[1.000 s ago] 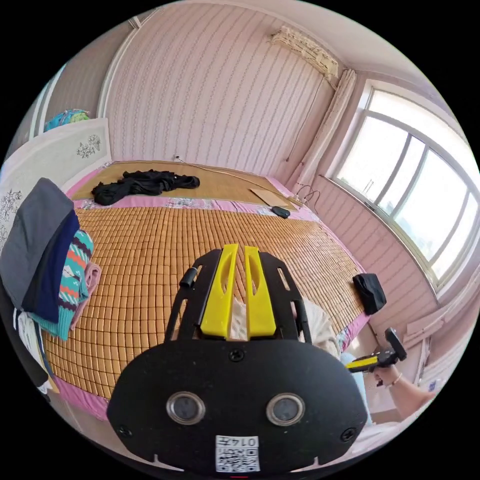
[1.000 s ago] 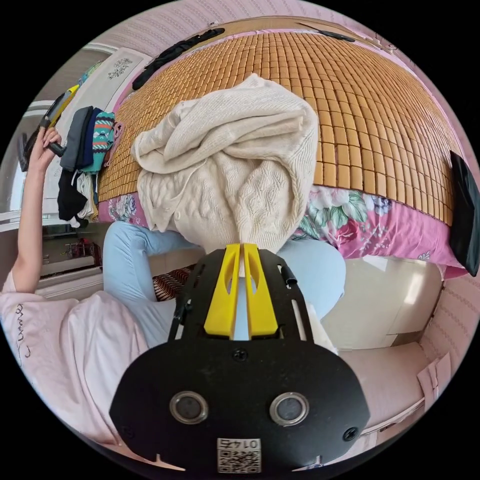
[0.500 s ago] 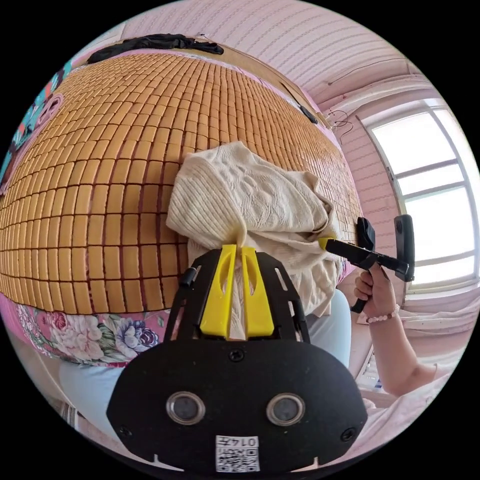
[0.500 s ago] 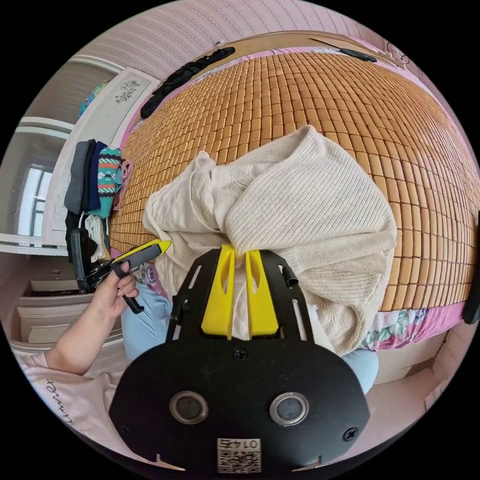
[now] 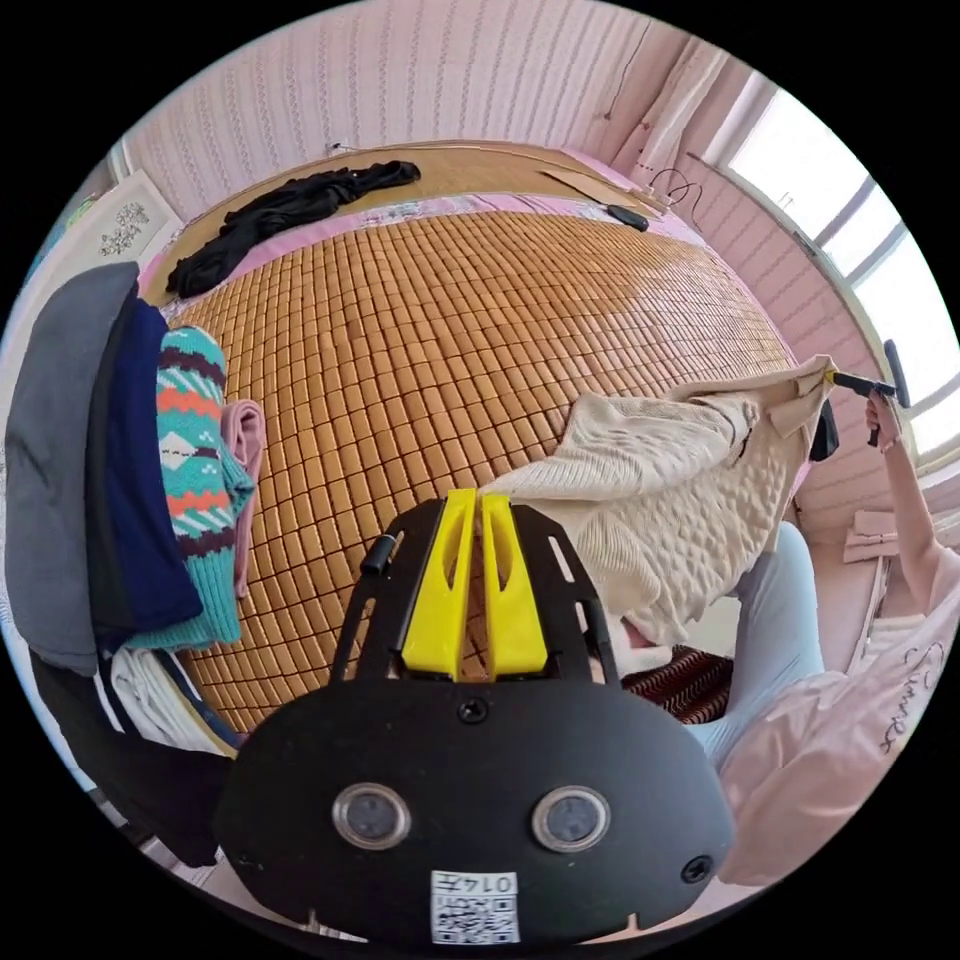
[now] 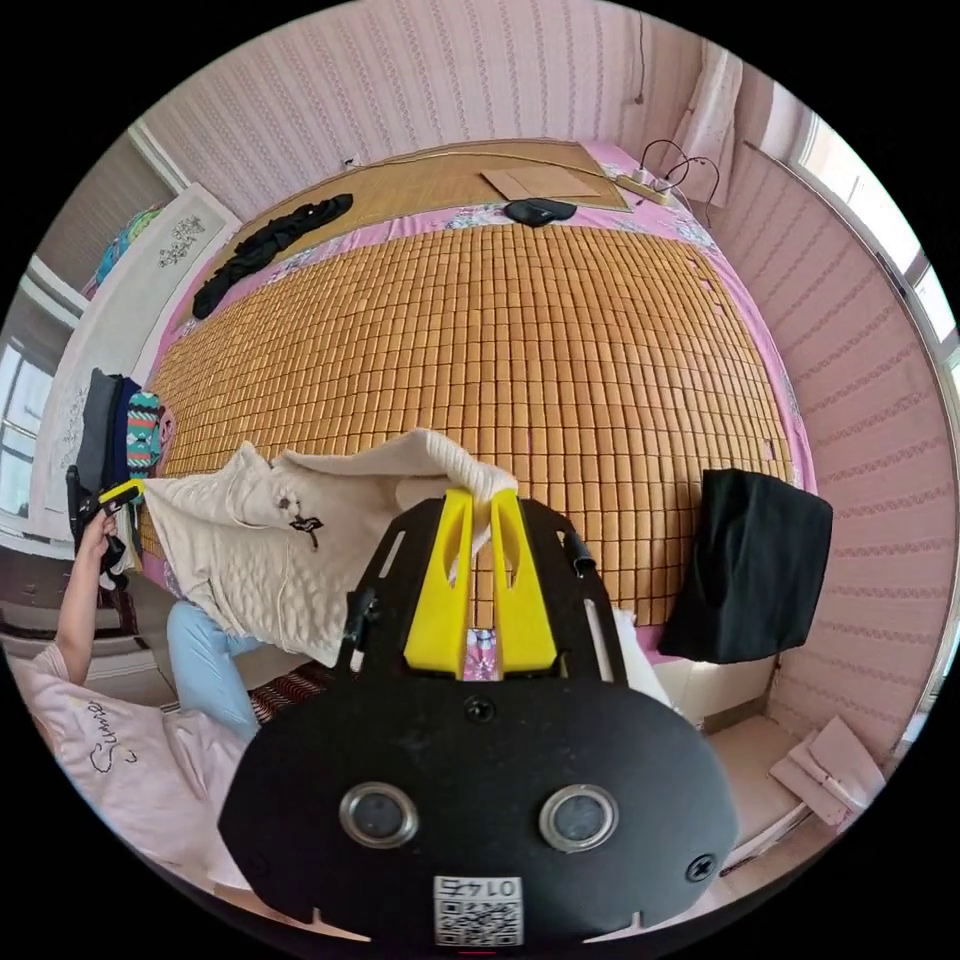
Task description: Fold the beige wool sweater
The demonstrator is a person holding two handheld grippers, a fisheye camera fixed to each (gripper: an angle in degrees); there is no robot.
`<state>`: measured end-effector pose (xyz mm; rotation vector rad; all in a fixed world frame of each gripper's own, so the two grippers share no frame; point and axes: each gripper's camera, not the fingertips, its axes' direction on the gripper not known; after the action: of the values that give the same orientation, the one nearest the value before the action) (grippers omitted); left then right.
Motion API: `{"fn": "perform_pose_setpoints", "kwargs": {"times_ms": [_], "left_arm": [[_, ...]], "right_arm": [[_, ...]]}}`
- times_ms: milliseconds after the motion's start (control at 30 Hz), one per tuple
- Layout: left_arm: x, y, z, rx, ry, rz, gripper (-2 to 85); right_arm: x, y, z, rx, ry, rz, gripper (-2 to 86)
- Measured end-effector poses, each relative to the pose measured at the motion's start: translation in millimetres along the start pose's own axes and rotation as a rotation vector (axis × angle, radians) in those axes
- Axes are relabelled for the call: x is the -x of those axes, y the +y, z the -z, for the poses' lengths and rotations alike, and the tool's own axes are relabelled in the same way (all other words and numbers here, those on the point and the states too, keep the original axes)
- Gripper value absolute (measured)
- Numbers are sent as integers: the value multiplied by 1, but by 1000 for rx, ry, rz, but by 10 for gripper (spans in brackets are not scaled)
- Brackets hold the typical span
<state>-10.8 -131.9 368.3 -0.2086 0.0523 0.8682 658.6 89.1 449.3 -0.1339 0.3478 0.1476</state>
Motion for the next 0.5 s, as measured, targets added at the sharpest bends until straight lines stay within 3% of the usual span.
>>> {"fn": "perform_pose_setpoints", "kwargs": {"times_ms": [200,367,500], "left_arm": [[12,-2,-56,306,-120,31,-1],[-2,-25,-3,94,-60,-86,10],[-30,-91,-34,13,71,-133,52]], "right_arm": [[-26,-25,-78,309,164,-186,52],[38,-66,-73,196,218,60,83],[146,-109,-106,130,-134,425,88]]}}
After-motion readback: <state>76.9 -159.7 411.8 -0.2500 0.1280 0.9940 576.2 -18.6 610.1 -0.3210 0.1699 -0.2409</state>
